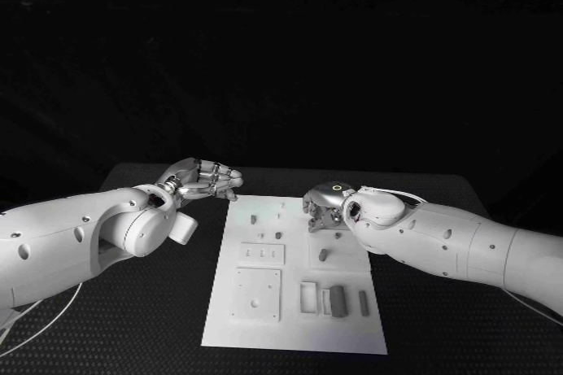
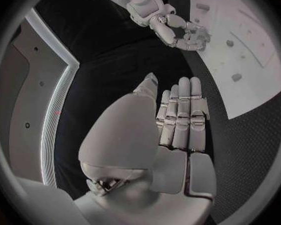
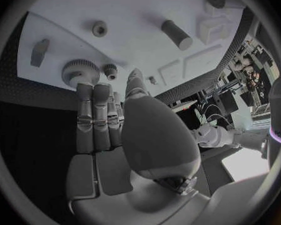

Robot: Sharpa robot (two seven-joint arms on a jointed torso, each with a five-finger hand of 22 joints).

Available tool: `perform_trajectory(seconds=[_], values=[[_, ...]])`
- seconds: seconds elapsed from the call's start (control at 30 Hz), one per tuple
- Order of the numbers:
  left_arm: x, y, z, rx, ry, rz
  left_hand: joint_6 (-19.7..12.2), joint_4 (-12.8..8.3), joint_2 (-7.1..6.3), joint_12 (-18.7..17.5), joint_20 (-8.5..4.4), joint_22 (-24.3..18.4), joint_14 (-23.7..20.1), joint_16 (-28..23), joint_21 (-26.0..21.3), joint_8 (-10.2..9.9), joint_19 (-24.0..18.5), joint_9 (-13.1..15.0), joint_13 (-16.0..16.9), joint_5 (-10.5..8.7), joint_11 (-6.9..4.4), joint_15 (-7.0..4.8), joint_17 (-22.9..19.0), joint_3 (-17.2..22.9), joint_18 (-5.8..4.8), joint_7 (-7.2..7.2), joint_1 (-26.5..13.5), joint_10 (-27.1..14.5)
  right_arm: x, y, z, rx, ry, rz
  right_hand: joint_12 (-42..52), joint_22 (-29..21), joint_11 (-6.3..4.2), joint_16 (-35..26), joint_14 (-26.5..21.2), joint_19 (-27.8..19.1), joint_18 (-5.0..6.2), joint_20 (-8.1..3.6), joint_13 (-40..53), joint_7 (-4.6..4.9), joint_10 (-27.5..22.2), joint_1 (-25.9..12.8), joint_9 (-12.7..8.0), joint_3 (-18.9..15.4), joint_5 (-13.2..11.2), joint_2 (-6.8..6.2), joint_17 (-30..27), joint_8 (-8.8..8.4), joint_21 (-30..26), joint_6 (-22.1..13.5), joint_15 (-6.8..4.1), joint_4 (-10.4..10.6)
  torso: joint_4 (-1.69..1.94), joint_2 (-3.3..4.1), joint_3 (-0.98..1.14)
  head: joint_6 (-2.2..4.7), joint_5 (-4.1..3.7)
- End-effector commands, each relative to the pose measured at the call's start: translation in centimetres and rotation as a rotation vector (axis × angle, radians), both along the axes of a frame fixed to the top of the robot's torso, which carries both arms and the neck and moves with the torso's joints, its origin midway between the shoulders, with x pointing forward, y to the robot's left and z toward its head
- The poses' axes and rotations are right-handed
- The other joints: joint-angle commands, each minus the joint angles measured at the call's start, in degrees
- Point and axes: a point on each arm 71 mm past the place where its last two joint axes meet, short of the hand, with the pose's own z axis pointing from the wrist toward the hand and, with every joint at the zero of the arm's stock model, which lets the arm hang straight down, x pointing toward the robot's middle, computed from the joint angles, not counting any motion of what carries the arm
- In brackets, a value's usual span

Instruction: Assemble the parts on the task board

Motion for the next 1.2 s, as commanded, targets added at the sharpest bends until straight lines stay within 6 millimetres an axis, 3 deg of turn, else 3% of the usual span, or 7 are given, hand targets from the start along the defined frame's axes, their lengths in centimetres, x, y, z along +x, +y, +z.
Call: perform_trajectory(seconds=[0.03, 0.23, 0.37, 0.53, 1.2], values=[[-0.05, -0.14, 0.25, -0.002, -0.008, -0.006, -0.2, 0.1, -0.06, -0.3, -0.36, -0.1, 0.3, -0.3, -0.2, -0.2, 0.1, -0.1, -0.1, 0.19, 0.3, 0.12, 0.1, -0.3, -0.2, 0.18, -0.1, -0.2, 0.03, -0.08, -0.04, -0.024, -0.024, -0.005, -0.3, 1.1, 2.06, 0.2, -0.1, -0.5, 4.9, -0.2, 0.0, -0.51, -2.3, -0.8, 0.2, 0.7, 0.2, -0.22, 0.1, 0.29, 0.3, 0.4, 0.41, 0.1, 0.06, 0.37, 0.05, 0.13, 0.04], [-0.1, -0.09, 0.38, -0.002, -0.008, -0.008, -0.2, 0.1, -0.06, -0.4, -0.41, -0.1, 0.3, -0.4, -0.3, -0.2, 0.1, -0.1, -0.1, 0.19, 0.31, 0.13, 0.1, -0.4, -0.26, 0.19, -0.2, -0.2, 0.04, -0.3, 0.0, -0.035, -0.039, -0.009, -0.1, 1.1, 1.96, 0.5, -0.1, -0.5, 5.02, -0.24, 0.1, -1.23, -2.1, -0.8, 0.7, 1.8, 0.2, -0.11, 0.2, 1.19, 0.5, 2.0, 0.34, 0.0, -0.04, 0.71, 0.12, 0.31, 0.05], [-0.08, -0.11, 0.48, -0.002, -0.01, -0.008, -0.2, 0.2, -0.06, -0.4, -0.44, -0.1, 0.3, -0.4, -0.3, -0.2, 0.1, -0.1, -0.1, 0.19, 0.31, 0.13, 0.2, -0.4, -0.31, 0.2, -0.3, -0.1, 0.02, -0.35, 0.03, -0.041, -0.046, -0.011, 0.0, 1.1, 1.86, 0.6, 0.0, -0.5, 5.17, -0.33, 0.2, -1.5, -1.9, 0.5, 0.9, 2.7, 0.2, 0.96, 0.2, 1.37, 0.6, 2.4, 0.24, -0.1, -0.05, 0.86, 0.13, 0.48, 0.03], [-0.1, -0.12, 0.56, -0.002, -0.01, -0.009, -0.2, 0.2, -0.05, -0.5, -0.47, -0.1, 0.3, -0.5, -0.3, -0.3, 0.1, -0.1, -0.1, 0.19, 0.32, 0.13, 0.2, -0.4, -0.35, 0.2, -0.3, -0.1, 0.0, -0.36, -0.03, -0.053, -0.043, -0.01, 0.2, 1.2, 1.67, 0.9, 0.2, -0.5, 5.21, -0.34, 0.3, -1.5, -1.3, 2.7, 0.9, 3.2, 0.2, 1.95, 0.3, 1.23, 0.9, 2.3, 0.06, -0.1, 0.04, 1.07, 0.14, 0.59, -0.06], [-0.08, 0.02, 0.9, -0.002, -0.014, -0.01, -0.2, 0.2, -0.08, -0.6, -0.58, -0.1, 0.3, -0.6, -0.4, -0.3, 0.2, -0.1, -0.1, 0.19, 0.34, 0.14, 0.4, -0.5, -0.49, 0.21, -0.5, -0.1, -0.05, -0.42, -0.76, -0.095, 0.004, -0.009, 0.8, 1.2, 1.02, 1.4, 0.6, -0.6, 5.27, -0.34, 0.6, -1.77, 1.0, 5.2, 1.1, 3.2, 0.2, 3.97, 0.5, 1.21, 1.9, 3.1, -0.54, 0.0, 0.0, 1.63, 0.07, 0.58, 0.07]])
